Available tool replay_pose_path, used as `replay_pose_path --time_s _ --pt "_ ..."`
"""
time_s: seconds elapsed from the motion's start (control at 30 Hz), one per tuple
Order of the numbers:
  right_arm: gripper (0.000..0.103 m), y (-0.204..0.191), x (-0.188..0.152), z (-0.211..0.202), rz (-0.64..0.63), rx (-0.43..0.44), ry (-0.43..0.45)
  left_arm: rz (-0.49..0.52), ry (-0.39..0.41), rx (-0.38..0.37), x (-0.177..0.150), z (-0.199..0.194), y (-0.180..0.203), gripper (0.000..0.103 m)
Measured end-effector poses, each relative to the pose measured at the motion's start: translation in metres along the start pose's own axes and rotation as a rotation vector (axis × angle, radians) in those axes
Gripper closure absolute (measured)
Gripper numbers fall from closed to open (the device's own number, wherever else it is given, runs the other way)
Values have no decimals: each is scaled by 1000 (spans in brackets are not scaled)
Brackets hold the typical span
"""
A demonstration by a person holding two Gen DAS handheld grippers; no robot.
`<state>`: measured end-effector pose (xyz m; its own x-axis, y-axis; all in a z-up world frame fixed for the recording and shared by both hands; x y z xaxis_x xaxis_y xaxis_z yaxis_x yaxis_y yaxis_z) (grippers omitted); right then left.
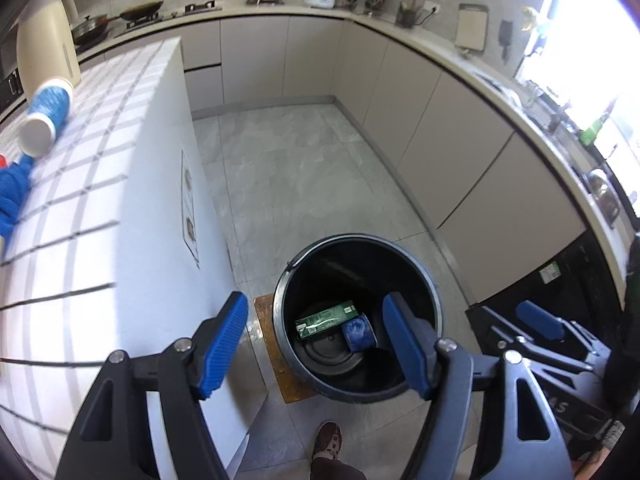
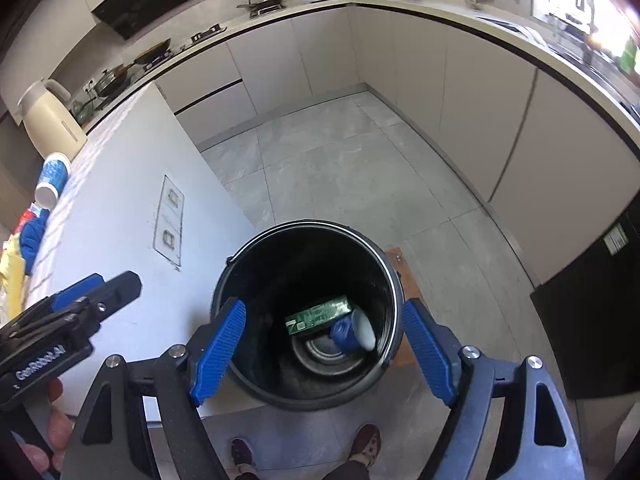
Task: Collect trash
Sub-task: 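Open the left tool over the bin while the right tool releases the blue cup, then return to the table and grasp the plastic bag with the left tool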
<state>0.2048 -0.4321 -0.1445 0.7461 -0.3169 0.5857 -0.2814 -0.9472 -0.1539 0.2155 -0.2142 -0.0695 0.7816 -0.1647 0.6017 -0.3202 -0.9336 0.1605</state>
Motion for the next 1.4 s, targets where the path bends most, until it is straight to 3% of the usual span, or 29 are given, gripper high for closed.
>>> replay_pose_path --time_s 0.23,0.53,0.63,0.73,1.0,1.1,1.4 --pt "20 -31 -4 -52 13 8 58 35 56 -30 8 -56 -21 31" --pt "17 -122 -8 -98 -35 102 126 24 132 30 -1 -101 -91 30" --pt "16 -157 -12 -102 -53 97 116 6 144 57 -3 -112 -119 29" --pt "9 -192 -16 -103 -94 76 111 -12 158 89 -8 -124 -151 29" --pt "4 -304 -29 -110 -233 123 138 -80 160 163 -27 -143 -248 29" --pt "4 -329 -36 -108 -215 169 156 -95 161 181 -32 -149 -279 29" --pt "4 -375 -60 -100 -133 149 158 -114 134 202 -40 -154 -345 29"
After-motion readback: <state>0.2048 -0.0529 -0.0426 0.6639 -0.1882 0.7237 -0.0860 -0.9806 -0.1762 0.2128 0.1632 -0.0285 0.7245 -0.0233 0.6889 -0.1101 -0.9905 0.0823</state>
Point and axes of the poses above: each gripper's, at about its wrist camera, not at the fingertips, and z roughly the way its jaws point, y to its right, x to its top, the point moved 2 cm from there along z, roughly the way its jaws point, and after that the axes turned 5 degrees about y, right-handed, at the moved point
